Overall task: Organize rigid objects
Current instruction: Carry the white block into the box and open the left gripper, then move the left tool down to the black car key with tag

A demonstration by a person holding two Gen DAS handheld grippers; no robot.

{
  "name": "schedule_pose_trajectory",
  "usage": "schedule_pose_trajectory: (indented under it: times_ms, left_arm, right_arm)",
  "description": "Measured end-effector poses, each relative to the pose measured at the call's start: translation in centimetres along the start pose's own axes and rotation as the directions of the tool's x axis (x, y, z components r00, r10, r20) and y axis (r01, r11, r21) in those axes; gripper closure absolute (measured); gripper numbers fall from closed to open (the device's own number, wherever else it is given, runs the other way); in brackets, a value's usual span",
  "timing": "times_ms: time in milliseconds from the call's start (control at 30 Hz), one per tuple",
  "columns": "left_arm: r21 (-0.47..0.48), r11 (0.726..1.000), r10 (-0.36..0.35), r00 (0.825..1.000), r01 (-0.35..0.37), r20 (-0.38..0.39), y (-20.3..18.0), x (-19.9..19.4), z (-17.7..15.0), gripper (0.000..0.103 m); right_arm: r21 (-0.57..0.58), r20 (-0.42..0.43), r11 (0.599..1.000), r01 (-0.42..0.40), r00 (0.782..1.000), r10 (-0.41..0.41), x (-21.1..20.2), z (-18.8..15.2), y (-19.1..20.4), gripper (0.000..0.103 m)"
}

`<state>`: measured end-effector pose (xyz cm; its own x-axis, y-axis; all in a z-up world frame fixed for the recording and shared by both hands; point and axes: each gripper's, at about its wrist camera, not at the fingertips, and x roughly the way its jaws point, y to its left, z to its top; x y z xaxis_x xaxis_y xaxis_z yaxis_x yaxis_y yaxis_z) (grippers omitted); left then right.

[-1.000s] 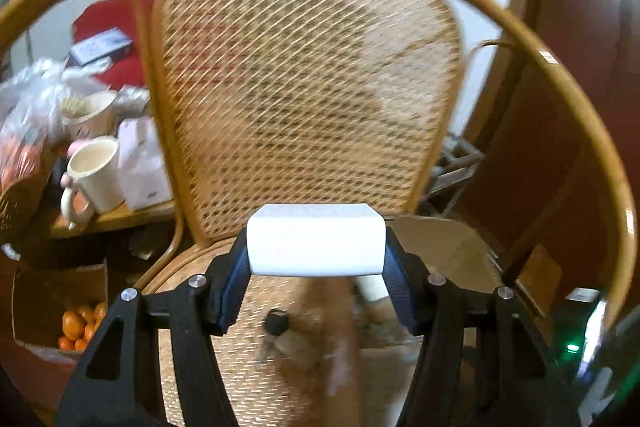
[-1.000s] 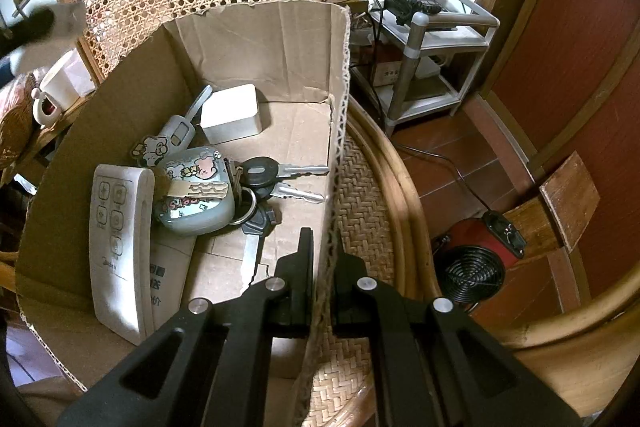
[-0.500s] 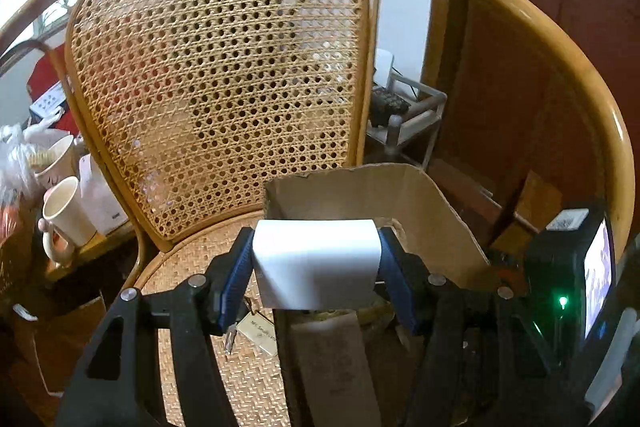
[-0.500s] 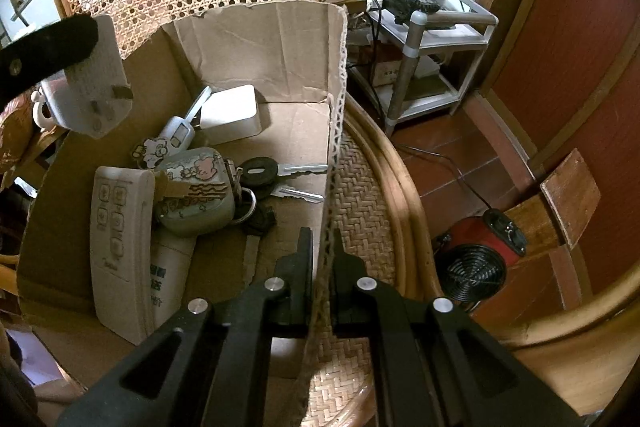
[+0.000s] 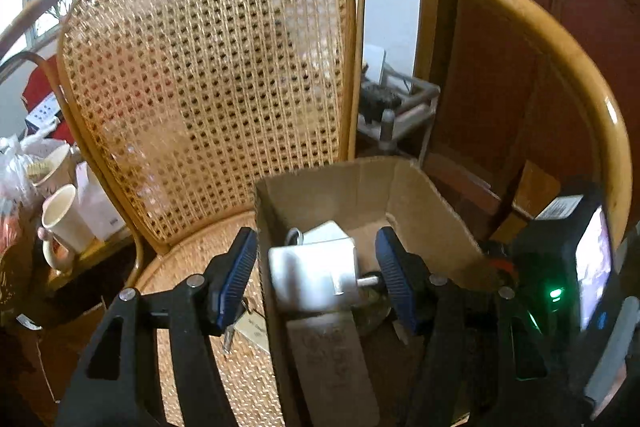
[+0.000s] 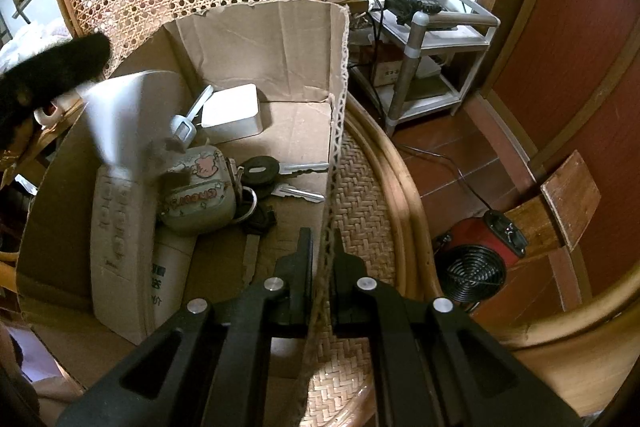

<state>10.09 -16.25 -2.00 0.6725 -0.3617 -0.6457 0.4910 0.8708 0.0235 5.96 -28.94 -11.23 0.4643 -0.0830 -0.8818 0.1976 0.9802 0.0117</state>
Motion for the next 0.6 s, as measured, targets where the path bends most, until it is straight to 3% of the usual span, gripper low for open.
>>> schedule_pose_trajectory:
  times_ms: [33,100,167,367,600]
  left_arm:
    - [-0.007,1.000,-0.006,1.000,0.006,0.006,0.1,-0.3,0.1,0.038]
    - [-0.025,1.000,-0.001,1.000,0.001,0.015,0.4,-0.7,0.3,0.016]
    - [-0.038,0.999,0.040,0.999,-0.038,0.037,0.9,-1.0,0.4,0.010]
    - [-0.097,0.989,0.114,0.993,-0.111,0.022,3.6,-0.5,-0.1,0.008]
    - [-0.185,0.978,0.079,0.992,-0.096,-0.096,7.9,1.2,-1.6,0.007]
  right_arm:
    - [0.002,0.000,1.000,-0.003,1.000,0.003,0.0,0.0,0.0,0.096]
    - [0.001,-0.002,1.000,-0.001,1.000,0.001,0.0,0.0,0.0,0.096]
    - [0.000,-0.002,1.000,-0.002,1.000,0.002,0.0,0.1,0.0,0.096]
    - [-0.002,-0.003,1.000,-0.001,1.000,0.001,0.0,0.1,-0.1,0.096]
    - [-0.009,-0.003,1.000,0.001,1.000,-0.001,0.0,0.0,0.1,0.096]
